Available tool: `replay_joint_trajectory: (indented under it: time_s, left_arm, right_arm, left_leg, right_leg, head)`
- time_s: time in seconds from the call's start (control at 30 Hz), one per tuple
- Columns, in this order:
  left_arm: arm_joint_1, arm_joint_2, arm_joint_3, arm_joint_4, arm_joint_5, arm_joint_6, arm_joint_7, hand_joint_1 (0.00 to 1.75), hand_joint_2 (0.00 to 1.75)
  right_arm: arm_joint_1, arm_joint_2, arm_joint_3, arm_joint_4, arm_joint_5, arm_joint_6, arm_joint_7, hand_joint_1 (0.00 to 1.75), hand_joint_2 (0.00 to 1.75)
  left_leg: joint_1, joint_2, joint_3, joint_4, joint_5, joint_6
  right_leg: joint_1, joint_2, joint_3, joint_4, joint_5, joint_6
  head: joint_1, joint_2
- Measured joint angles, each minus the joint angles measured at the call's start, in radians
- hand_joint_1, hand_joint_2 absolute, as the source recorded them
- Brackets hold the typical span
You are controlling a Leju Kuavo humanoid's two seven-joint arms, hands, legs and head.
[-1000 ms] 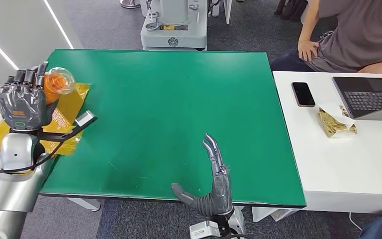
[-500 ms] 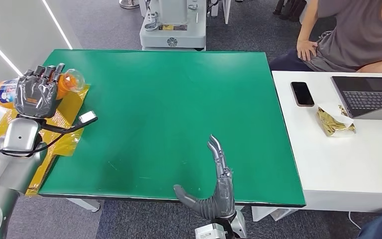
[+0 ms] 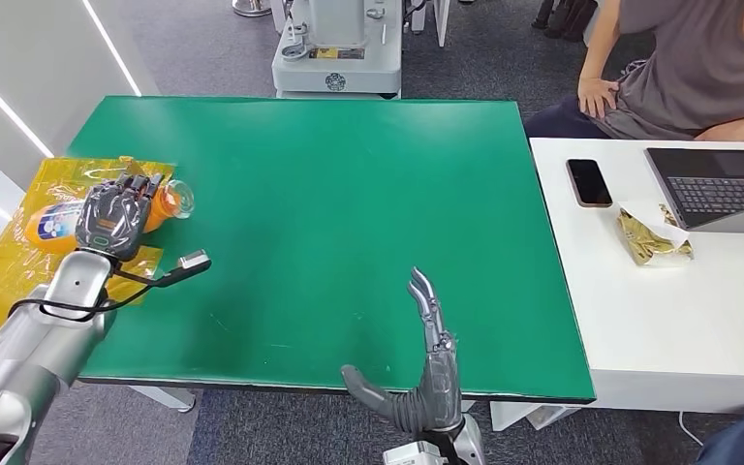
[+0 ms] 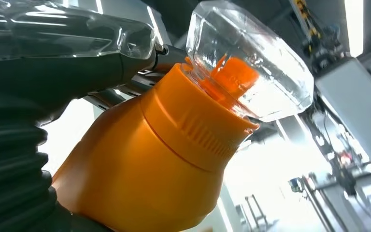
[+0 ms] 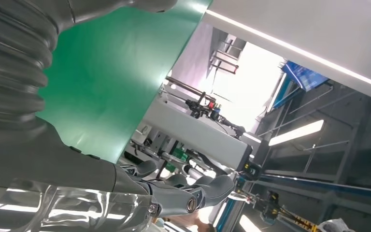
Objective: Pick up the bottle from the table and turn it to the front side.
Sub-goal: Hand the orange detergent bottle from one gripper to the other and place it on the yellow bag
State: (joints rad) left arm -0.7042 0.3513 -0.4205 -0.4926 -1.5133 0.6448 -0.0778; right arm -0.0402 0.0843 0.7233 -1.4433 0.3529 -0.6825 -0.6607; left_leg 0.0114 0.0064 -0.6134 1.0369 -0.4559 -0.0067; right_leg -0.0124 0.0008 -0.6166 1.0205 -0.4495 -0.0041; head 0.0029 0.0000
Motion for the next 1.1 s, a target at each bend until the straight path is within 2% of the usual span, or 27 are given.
replay_joint_trajectory:
  time_s: [0.23, 0.73, 1.1]
  left_arm:
    - [0.028, -0.010, -0.004, 0.067, 0.002, -0.021, 0.000, 1.75, 1.75]
    - [0.056, -0.011, -0.004, 0.132, 0.004, -0.022, -0.104, 1.75, 1.75]
    - [0.059, -0.024, -0.007, 0.129, 0.000, 0.046, -0.069, 1.75, 1.75]
  right_arm:
    - [0.021, -0.016, -0.001, -0.009, 0.006, 0.000, 0.018, 0.00, 1.75]
    - [0.028, -0.037, 0.014, -0.008, -0.004, 0.000, 0.029, 0.00, 1.75]
    - [0.020, -0.048, 0.035, 0.017, -0.055, 0.004, 0.010, 0.00, 1.75]
  left_leg:
    - [0.000, 0.000, 0.000, 0.000, 0.000, 0.000]
    - [0.000, 0.000, 0.000, 0.000, 0.000, 0.000]
    - [0.000, 0.000, 0.000, 0.000, 0.000, 0.000]
  right_leg:
    - [0.000, 0.000, 0.000, 0.000, 0.000, 0.000]
    - [0.000, -0.001, 0.000, 0.000, 0.000, 0.000]
    - [0.000, -0.001, 0.000, 0.000, 0.000, 0.000]
  head:
    - [0.000, 0.000]
    - [0.000, 0.000]
    - [0.000, 0.000]
